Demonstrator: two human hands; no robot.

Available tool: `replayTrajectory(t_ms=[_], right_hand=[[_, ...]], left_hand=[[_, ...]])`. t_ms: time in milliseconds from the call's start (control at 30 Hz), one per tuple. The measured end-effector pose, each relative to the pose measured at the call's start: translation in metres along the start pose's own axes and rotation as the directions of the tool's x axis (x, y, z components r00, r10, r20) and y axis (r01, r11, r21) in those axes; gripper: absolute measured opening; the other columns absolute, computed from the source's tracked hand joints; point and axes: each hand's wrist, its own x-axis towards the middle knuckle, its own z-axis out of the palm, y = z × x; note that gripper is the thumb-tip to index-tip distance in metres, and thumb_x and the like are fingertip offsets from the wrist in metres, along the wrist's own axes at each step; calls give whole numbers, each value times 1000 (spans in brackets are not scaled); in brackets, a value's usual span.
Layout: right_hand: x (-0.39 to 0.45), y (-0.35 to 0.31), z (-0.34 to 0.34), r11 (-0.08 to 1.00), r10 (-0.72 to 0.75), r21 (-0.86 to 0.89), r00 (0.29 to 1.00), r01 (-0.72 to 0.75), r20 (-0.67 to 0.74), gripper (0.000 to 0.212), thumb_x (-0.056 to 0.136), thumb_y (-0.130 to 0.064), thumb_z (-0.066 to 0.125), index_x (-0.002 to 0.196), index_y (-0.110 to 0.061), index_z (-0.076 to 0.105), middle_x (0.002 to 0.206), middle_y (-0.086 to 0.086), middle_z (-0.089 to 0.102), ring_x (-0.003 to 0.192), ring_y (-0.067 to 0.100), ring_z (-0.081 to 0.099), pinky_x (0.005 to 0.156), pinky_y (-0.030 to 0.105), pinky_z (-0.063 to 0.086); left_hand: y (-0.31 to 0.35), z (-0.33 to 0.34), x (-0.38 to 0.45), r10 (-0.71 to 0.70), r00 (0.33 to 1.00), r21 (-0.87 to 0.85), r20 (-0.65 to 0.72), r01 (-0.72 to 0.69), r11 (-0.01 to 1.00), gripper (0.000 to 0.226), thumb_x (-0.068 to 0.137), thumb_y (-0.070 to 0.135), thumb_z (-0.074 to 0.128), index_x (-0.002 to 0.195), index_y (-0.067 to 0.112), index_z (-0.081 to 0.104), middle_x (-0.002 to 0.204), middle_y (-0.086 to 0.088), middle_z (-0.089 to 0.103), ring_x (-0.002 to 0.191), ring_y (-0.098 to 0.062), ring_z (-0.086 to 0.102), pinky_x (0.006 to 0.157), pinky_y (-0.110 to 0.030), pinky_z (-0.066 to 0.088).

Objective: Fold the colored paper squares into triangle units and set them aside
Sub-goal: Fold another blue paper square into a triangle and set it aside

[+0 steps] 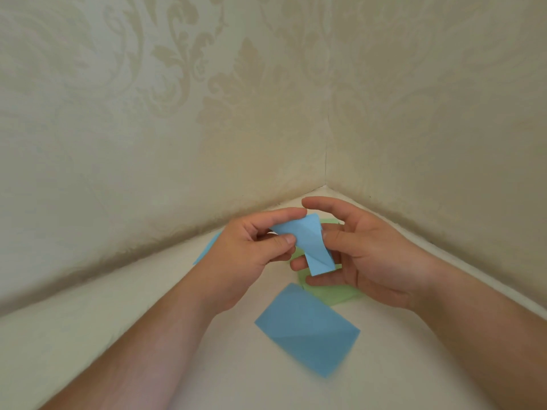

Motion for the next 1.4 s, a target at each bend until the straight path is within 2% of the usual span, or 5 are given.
replayTrajectory(t_ms=[433, 600, 800, 1033, 1400], right_hand=[[1, 1, -1, 995, 33, -96, 995, -42, -93, 19, 90, -2, 71, 94, -19, 65, 90, 7, 65, 67, 19, 60, 56, 26, 47], [1, 1, 1, 999, 27, 25, 996, -26, -80, 25, 91, 2, 68, 94, -19, 55, 89, 11, 62, 72, 25, 62, 59, 31, 48], [-2, -1, 2, 995, -24, 102, 1000, 25, -12, 33, 85, 8, 73, 90, -19, 54, 86, 15, 63, 75, 31, 63, 70, 40, 49], [-2, -2, 5, 992, -81, 89, 994, 87, -73, 26, 71, -19, 89, 82, -22, 65, 84, 8, 69, 75, 23, 67, 59, 28, 53], [0, 7, -4, 823, -380, -476, 924, 311, -53, 38, 88, -16, 79, 108, -44, 64, 71, 1, 58, 62, 20, 51, 57, 32, 43]], left_hand=[[-3, 7, -1, -36, 994, -111, 108, 48, 993, 19, 86, 18, 60, 81, 9, 77, 98, -8, 69, 85, -17, 64, 80, -33, 54], [-9, 15, 0, -93, 993, -45, 78, 97, 994, 54, 78, 47, 74, 90, -5, 66, 91, -18, 65, 90, -28, 62, 94, -51, 53], [-3, 16, -1, -135, 991, -94, 24, 137, 986, 17, 83, 13, 76, 81, 14, 59, 82, -11, 57, 81, -25, 61, 82, -39, 54], [4, 9, 0, -117, 991, -77, -64, 112, 991, 31, 93, -10, 55, 82, 18, 56, 73, -1, 59, 66, -18, 55, 60, -25, 46], [3, 5, 4, 33, 968, -109, -247, -61, 992, 17, 99, 2, 61, 91, 15, 70, 91, -10, 67, 84, -22, 65, 73, -33, 58]])
